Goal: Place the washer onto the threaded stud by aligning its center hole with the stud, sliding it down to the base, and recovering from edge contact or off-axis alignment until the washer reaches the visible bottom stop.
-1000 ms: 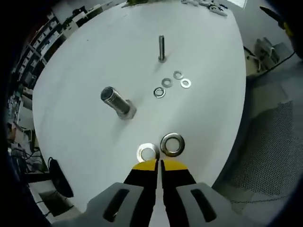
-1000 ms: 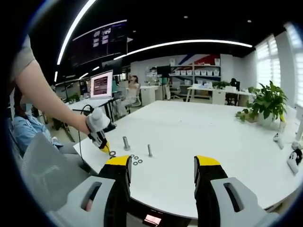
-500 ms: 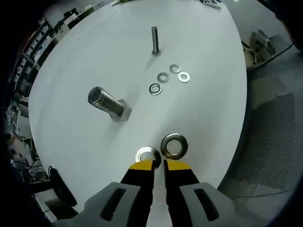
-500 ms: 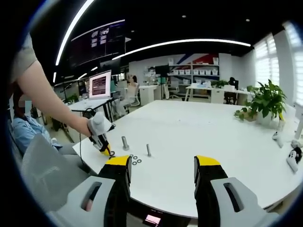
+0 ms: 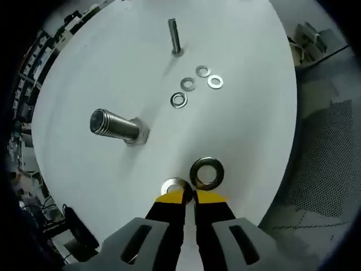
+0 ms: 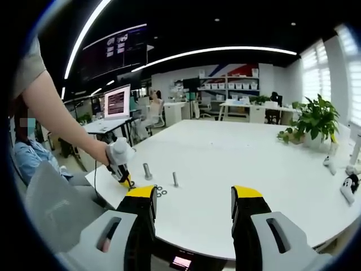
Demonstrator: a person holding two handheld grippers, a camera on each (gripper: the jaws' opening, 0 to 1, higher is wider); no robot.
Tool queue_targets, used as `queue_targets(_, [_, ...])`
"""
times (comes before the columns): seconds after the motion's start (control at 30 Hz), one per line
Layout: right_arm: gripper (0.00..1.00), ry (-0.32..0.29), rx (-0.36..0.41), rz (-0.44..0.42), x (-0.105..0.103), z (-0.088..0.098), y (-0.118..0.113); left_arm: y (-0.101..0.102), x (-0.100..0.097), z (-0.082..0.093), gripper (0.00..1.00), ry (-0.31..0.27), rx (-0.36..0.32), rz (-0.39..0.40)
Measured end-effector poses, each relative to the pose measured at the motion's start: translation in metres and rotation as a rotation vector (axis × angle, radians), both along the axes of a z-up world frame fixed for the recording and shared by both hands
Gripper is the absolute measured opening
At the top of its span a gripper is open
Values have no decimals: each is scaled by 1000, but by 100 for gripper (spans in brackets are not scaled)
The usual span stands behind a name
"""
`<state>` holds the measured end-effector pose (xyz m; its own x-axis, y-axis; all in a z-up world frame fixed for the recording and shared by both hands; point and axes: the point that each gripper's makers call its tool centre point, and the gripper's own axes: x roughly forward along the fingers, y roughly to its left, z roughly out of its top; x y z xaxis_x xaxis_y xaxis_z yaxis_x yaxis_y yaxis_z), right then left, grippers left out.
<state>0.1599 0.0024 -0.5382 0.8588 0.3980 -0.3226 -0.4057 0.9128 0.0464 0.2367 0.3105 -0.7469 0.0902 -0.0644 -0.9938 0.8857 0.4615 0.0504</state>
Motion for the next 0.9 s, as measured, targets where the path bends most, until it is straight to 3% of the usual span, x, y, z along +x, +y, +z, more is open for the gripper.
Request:
queue_targets(0.1, [55,1,-7,2,0,-1,0,1,0,1,2,0,-14,31])
queue_targets(0.13, [54,2,-10,2,0,-1,0,1,0,1,2,-15,-31,81])
queue_targets(0.2, [54,2,-4,-5,0,-1,-2,2,-1,2,2,-39,-49,90])
queue_targets(0.3, [54,3,4,-9,1,0,-2,1,-3,3,1,-63,-64,54])
queue_targets(0.53, [54,-4,-3,-8,0,1,-2,-1,-5,4,1,-117,-23,-62])
queue_targets(0.63, [54,0,2,-12,0,0,-3,-1,-7,8,1,-125,-36,-67])
queue_targets(0.9, [54,-8,4,-11,0,2,-3,3,13,36,1,-195,-66,-57])
